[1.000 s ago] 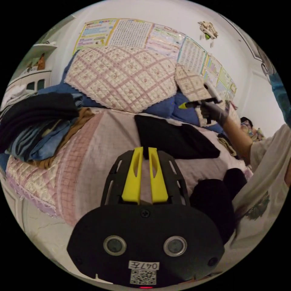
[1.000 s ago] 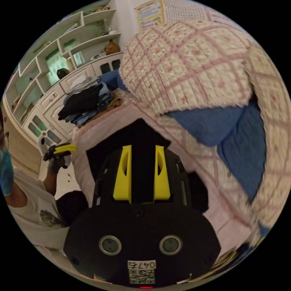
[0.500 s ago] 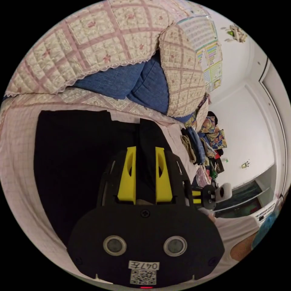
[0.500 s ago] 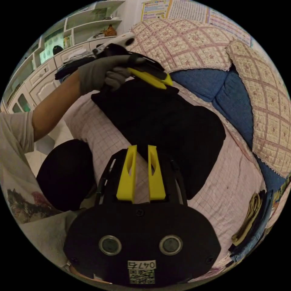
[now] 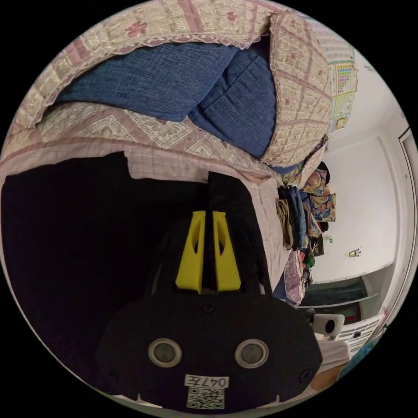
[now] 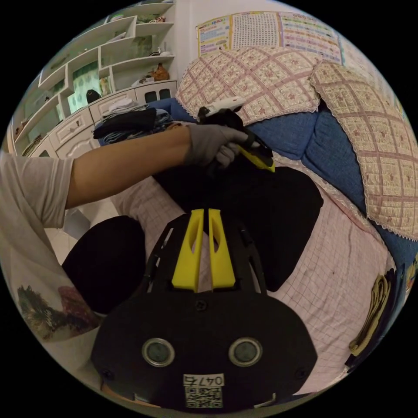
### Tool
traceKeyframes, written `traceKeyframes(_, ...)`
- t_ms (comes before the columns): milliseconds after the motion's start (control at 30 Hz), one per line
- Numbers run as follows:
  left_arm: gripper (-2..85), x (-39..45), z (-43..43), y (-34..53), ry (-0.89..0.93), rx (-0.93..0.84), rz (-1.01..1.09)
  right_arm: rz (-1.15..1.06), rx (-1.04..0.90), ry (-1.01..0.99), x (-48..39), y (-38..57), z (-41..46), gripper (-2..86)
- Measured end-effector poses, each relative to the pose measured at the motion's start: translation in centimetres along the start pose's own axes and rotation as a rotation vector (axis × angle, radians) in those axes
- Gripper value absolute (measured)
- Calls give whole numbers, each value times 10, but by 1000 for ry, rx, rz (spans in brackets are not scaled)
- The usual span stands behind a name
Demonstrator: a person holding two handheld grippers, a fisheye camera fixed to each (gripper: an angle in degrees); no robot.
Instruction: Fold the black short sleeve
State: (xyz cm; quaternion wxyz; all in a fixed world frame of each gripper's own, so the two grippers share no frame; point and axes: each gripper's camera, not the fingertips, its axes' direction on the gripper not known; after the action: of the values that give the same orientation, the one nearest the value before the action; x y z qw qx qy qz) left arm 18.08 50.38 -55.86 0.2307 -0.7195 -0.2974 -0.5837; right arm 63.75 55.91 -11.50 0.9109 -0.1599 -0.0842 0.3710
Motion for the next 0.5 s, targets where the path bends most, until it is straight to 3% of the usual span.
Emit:
traceKeyframes(200,-7,40,-44,-4,-55,149,152,1,6,-17,-2,4,-28,-7)
traceKeyframes(367,-8,31,-19,-20,-245,20,135,14,-95,-29,-1,1,-35,-7)
traceKeyframes(500,-6,28,-22,-24,-271,46,112,19,-140,-30,2,1,-43,-5)
